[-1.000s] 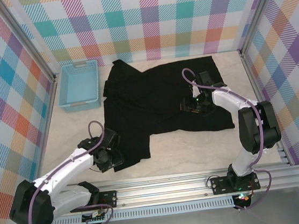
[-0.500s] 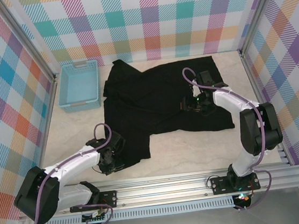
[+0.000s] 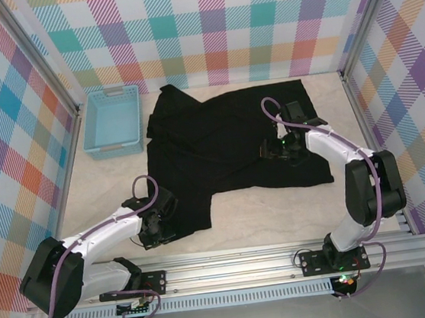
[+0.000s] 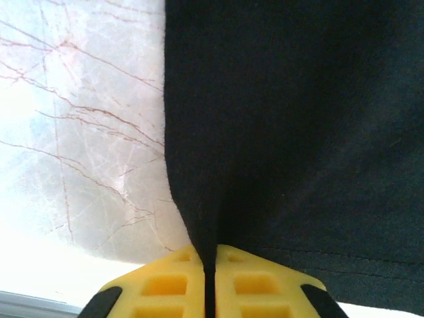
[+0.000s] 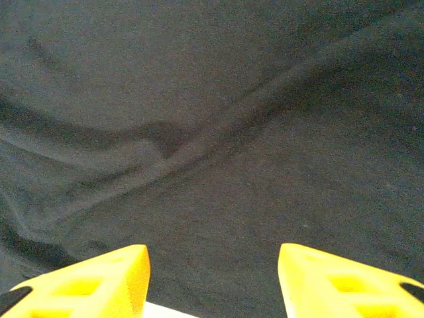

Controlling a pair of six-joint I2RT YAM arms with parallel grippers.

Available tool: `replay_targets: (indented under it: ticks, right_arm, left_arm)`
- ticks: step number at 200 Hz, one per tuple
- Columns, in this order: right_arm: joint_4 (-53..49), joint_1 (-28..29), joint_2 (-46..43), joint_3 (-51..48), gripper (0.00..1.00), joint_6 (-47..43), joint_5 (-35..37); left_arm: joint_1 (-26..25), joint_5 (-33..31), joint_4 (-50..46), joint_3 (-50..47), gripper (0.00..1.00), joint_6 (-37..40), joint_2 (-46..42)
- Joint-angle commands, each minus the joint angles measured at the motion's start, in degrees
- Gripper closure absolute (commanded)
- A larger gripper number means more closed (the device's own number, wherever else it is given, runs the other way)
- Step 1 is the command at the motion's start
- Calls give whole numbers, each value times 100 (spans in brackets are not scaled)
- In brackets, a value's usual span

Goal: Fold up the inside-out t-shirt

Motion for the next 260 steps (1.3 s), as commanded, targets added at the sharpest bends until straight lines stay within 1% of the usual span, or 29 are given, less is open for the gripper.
replay_targets:
  ticks: [1,14,30,48,68,85,105,117,125,155,179,202,211,227,260]
  right_arm:
    - [-358,-44,-242,-105,46,38,396]
    - [-439,-195,-286,-196,46,162,515]
    - [-480,-562,-425,-408,46,346,553]
    - [-403,-1156,-704,-820,44,483,883]
    - [-404,-1885,-938,-1194,43,608,918]
    - [-459,-2382,-1180,-1443,43,681,1020]
    - [-609,-2752,-1402,-1561,42,681,1468]
    - [-633,-2932,-1452,-1607,42,696,1584]
    - [-609,-3057,-1428,-1645,43,732,1524]
    - [-581,-3142,-1067,-1612,46,834,938]
    - [-496,-3146,-902,-1717,49,866,925]
    - [-345,-3142,-706,-1831,50,891,629]
    - [-289,-3142,-607,-1843,51,884,634]
    - [-213,-3142,-434,-1852,54,850,686]
    - [-60,-3143,-292,-1889,66,830,797]
  left_arm:
    - [-105,112,253,49,96,218,38]
    - [-106,85,204,207,100,321,5]
    - [-104,39,158,395,100,463,-66]
    - [-101,-21,207,613,100,596,-179]
    - [-97,-17,342,814,100,724,-248]
    - [-97,62,476,920,100,863,-222]
    - [-86,115,643,939,100,989,-276]
    - [-86,158,740,908,100,1042,-331]
    - [-77,183,770,903,100,1077,-376]
    - [-38,303,836,912,100,1248,-502]
    - [-9,403,873,909,100,1359,-497]
    - [31,440,911,881,100,1403,-478]
    - [44,452,921,885,100,1402,-455]
    - [52,475,944,891,100,1422,-433]
    - [70,493,956,914,100,1422,-366]
